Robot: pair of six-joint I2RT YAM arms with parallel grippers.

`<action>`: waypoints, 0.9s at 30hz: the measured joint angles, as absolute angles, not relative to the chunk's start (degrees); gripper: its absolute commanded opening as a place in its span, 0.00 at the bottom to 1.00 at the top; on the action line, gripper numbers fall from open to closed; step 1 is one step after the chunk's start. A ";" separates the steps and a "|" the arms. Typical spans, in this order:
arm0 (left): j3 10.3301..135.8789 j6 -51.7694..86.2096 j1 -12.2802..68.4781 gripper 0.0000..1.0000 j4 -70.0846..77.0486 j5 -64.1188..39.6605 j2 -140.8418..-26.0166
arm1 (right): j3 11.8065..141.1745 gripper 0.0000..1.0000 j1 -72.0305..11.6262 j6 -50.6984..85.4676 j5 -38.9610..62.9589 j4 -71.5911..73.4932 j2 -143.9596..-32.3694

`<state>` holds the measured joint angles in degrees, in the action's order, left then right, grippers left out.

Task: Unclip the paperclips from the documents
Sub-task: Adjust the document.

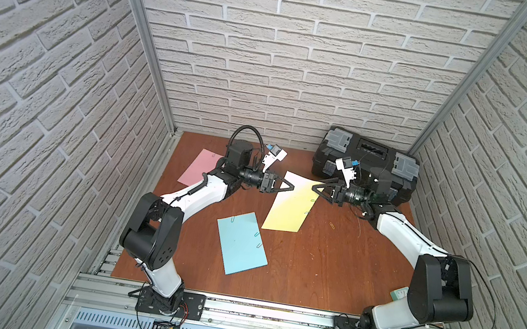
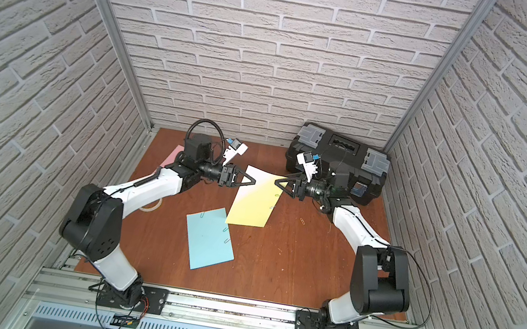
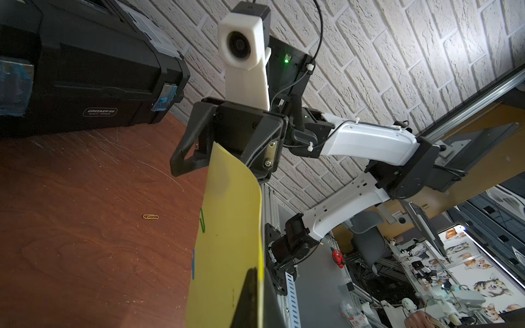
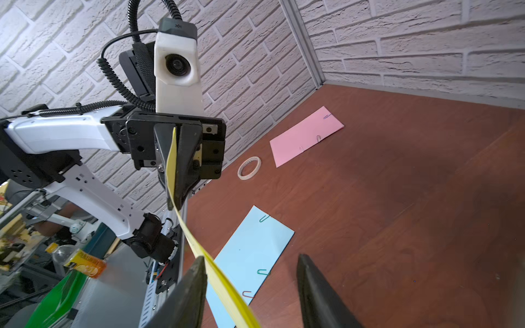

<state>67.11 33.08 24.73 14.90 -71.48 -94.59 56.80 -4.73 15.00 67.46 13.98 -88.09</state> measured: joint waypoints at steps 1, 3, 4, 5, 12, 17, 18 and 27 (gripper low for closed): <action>67.11 32.95 24.73 0.00 14.76 -71.46 -94.45 | 56.80 0.41 -4.86 14.87 68.07 13.93 -88.14; 67.11 32.60 24.73 0.00 14.55 -71.44 -94.35 | 56.80 0.34 -5.02 14.72 69.01 13.74 -88.14; 67.11 32.51 24.73 0.00 14.48 -71.44 -94.32 | 56.80 0.31 -5.06 14.55 69.41 13.52 -88.12; 67.11 32.38 24.73 0.00 14.37 -71.42 -94.32 | 56.80 0.27 -5.10 14.17 69.69 13.06 -88.12; 67.11 31.46 24.62 0.00 13.28 -71.37 -94.32 | 56.77 0.03 -5.10 13.13 70.67 10.07 -87.20; 67.11 30.00 24.23 0.00 11.86 -70.87 -94.32 | 56.90 0.03 -5.10 13.04 70.91 8.54 -86.65; 67.11 29.58 24.14 0.00 11.42 -70.70 -94.32 | 57.01 0.03 -5.10 13.06 70.91 8.05 -86.65; 67.13 27.09 24.12 0.30 7.03 -67.94 -94.35 | 58.76 0.03 -5.17 14.35 70.78 5.26 -85.71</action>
<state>67.13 27.09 24.12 7.03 -67.94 -94.35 58.76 -5.17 14.35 70.78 5.26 -85.71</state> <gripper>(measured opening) 0.269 0.045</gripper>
